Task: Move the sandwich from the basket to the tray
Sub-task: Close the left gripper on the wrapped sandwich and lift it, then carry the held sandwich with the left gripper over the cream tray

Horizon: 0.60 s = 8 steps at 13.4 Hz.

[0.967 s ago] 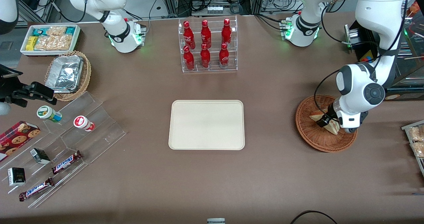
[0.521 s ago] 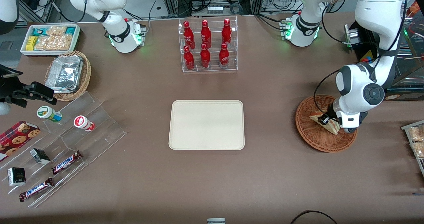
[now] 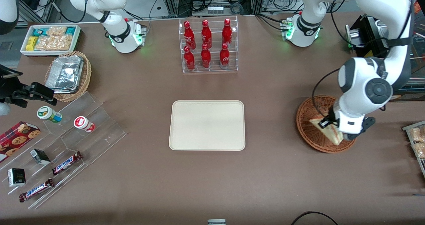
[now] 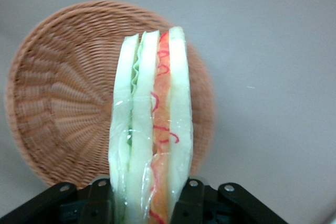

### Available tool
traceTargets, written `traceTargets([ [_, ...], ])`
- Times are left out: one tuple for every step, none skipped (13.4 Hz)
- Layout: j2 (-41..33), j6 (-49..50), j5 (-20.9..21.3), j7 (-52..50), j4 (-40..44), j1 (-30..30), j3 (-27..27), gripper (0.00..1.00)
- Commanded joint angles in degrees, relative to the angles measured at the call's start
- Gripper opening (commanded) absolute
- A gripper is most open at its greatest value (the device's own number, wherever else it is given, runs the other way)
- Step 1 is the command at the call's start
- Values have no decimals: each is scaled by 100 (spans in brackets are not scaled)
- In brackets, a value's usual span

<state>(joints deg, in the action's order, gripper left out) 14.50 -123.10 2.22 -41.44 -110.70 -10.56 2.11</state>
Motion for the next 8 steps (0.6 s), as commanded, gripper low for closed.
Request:
traceTargets([
  [543, 146, 68, -58, 758, -690, 53, 36],
  [736, 155, 77, -32, 995, -954, 53, 37],
  [895, 225, 60, -14, 1207, -1209, 53, 37],
  [1001, 312, 59, 4, 1348, -1403, 53, 37],
  [1124, 339, 51, 13, 1497, -1605, 27, 37],
  [1290, 296, 24, 39, 1655, -1772, -60, 37],
  [1570, 269, -115, -4, 1962, -1878, -226, 36],
  [1904, 269, -195, -31, 2443, -1984, -367, 35],
])
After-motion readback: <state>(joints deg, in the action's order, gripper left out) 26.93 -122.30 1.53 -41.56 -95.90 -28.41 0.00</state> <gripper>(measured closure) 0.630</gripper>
